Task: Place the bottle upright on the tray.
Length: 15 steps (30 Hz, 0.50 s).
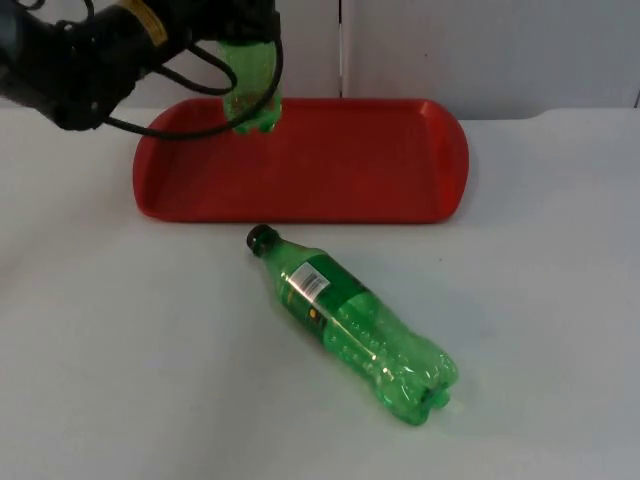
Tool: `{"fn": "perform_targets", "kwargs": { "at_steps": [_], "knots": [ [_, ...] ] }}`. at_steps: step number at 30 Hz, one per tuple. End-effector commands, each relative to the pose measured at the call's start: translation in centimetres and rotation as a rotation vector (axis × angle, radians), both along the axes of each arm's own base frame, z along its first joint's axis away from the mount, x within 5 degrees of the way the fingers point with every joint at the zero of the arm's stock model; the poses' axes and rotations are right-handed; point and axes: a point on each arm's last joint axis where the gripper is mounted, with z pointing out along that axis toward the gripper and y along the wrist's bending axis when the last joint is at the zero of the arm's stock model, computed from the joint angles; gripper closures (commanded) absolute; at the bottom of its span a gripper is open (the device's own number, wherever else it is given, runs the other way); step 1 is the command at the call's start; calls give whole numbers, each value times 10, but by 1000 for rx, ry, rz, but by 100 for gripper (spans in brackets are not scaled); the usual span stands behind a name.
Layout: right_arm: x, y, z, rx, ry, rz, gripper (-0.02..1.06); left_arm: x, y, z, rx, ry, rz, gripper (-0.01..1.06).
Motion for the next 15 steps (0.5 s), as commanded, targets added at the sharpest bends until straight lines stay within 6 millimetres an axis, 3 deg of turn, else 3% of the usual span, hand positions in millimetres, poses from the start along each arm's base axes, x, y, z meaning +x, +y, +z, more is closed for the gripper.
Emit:
{"fn": "perform_targets", "kwargs": {
  "at_steps": [1, 10, 15],
  "knots": [
    [0, 0, -1, -5, 0, -6, -1, 9, 2, -13, -35, -18, 39, 105],
    [0, 0, -1, -5, 0, -6, -1, 21, 3, -54, -64, 30, 77, 105],
    [0, 0, -1, -5, 0, -6, -1, 21, 3, -65, -58, 51, 75, 105]
  ]
}}
